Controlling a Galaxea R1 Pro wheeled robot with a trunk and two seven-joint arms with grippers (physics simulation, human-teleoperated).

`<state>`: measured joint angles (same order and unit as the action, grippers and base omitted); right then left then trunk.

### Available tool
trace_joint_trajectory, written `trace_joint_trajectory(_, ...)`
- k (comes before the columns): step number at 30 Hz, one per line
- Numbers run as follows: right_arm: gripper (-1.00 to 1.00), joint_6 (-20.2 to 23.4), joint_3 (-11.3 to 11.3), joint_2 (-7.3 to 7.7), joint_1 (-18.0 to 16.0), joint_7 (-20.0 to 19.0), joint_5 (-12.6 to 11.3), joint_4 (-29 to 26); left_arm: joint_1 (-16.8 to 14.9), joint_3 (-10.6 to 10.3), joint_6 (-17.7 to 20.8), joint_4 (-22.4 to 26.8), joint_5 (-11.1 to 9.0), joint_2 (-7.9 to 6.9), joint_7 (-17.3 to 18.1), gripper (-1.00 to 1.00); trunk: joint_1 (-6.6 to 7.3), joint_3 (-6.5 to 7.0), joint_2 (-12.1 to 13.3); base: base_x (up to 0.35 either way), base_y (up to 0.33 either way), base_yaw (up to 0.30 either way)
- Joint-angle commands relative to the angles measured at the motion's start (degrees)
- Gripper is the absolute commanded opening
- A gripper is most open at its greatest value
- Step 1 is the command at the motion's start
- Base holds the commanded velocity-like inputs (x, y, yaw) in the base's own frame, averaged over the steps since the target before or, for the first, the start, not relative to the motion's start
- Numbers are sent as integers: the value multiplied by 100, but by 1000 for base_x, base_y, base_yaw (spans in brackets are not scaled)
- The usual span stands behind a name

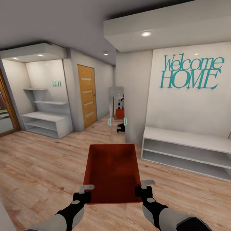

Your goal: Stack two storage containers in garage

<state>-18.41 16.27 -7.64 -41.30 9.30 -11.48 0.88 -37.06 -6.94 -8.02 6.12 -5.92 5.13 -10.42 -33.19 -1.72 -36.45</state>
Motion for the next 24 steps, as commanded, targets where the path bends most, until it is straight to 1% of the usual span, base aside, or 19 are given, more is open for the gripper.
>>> trace_joint_trajectory(1, -100, -2, -335, -43, -9, 1, 69, -9, -3, 0, -7, -5, -50, 1, -39, -100, -5, -10, -9, 321, 0, 0)
trace_joint_trajectory(6, -100, 2, -335, -44, -9, 6, 68, -9, -3, 0, -7, -5, -50, -1, -39, -100, -5, -10, -9, 321, 0, 10)
trace_joint_trajectory(8, -100, 3, -335, -44, -9, 8, 72, -9, -3, 0, -7, -5, -50, -1, -39, -100, -5, -10, -9, 321, 0, 122)
trace_joint_trajectory(24, -100, 4, -335, -44, -7, 10, 76, -9, -3, 0, -7, -5, -50, 1, -39, -100, -5, -10, -9, 321, 0, 258)
